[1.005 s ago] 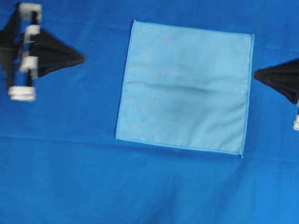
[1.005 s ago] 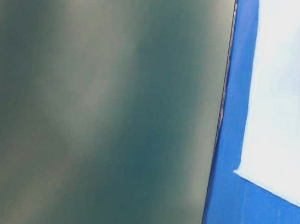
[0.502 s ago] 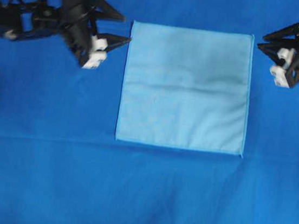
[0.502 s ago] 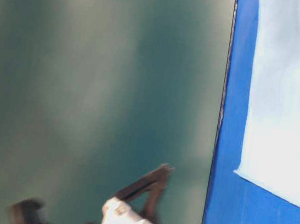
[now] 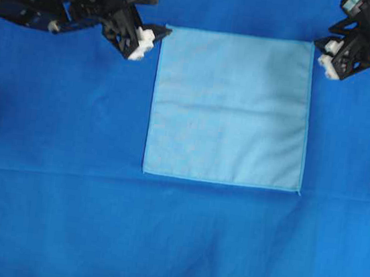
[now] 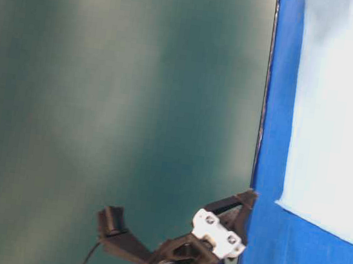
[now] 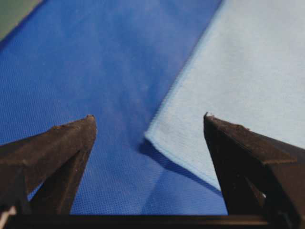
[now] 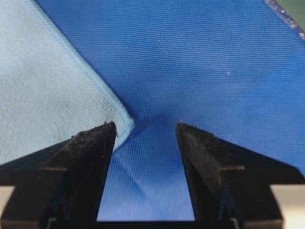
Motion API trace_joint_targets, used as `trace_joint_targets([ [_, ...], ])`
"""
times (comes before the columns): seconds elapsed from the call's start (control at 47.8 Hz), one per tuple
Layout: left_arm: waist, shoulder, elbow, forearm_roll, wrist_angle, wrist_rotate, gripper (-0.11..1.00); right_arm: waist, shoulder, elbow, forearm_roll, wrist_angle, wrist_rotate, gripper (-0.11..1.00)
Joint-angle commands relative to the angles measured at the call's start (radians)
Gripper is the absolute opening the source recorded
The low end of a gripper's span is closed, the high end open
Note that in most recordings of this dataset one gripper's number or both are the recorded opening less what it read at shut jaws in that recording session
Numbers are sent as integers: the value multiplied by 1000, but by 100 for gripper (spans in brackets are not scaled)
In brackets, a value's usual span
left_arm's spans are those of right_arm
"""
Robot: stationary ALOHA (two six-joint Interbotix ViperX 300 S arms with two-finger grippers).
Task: Fold the light blue towel.
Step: 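Move both grippers to the towel's top corners and grasp them, then pull the top edge down toward the bottom edge with both grippers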
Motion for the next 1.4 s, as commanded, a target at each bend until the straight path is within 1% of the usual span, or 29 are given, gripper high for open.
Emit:
trace_joint_targets([
  [0.0, 8, 28, -25, -2, -34, 2, 87, -5, 40, -31, -3, -28, 0, 58],
  [0.126, 17, 89, -46, -2, -44, 9, 87, -5, 98, -49, -3, -49, -2, 58],
  [0.272, 23, 126, -66, -2, -41, 23, 87, -5, 149, -66, -3, -54, -2, 58],
  [0.356, 23, 133, -72, -2, -29, 35, 85, -5, 153, -66, -3, -52, -2, 57],
  [0.419, 18, 133, -72, -2, -11, 46, 81, -5, 152, -66, -3, -49, -2, 54],
  [0.46, 12, 133, -72, -2, 12, 58, 75, -5, 152, -64, -3, -46, -2, 50],
  [0.502, 8, 132, -71, -2, 28, 69, 65, -5, 152, -64, -3, -44, -2, 42],
  [0.607, -5, 130, -67, -2, 44, 98, 33, -5, 149, -63, -3, -31, -2, 11],
  [0.649, -8, 130, -67, -2, 48, 104, 22, -5, 147, -63, -3, -25, -2, 2],
  [0.712, -9, 130, -69, -2, 48, 104, 6, -5, 149, -63, -3, -23, -2, 1],
  [0.753, -9, 129, -69, -2, 49, 104, 2, -5, 147, -63, -3, -23, 0, 1],
  [0.942, -8, 101, -77, -2, 75, 123, 2, -5, 138, -63, -3, -18, 8, 1],
  [1.151, 8, 11, -80, -2, 118, 164, 2, -5, 37, -60, 2, 14, 8, 1],
  [1.277, 8, -18, -80, -2, 133, 167, 2, -2, -17, -55, 2, 43, 8, 1],
  [1.381, 8, -20, -75, -2, 140, 166, 2, 5, -29, -54, 2, 57, 8, 1],
])
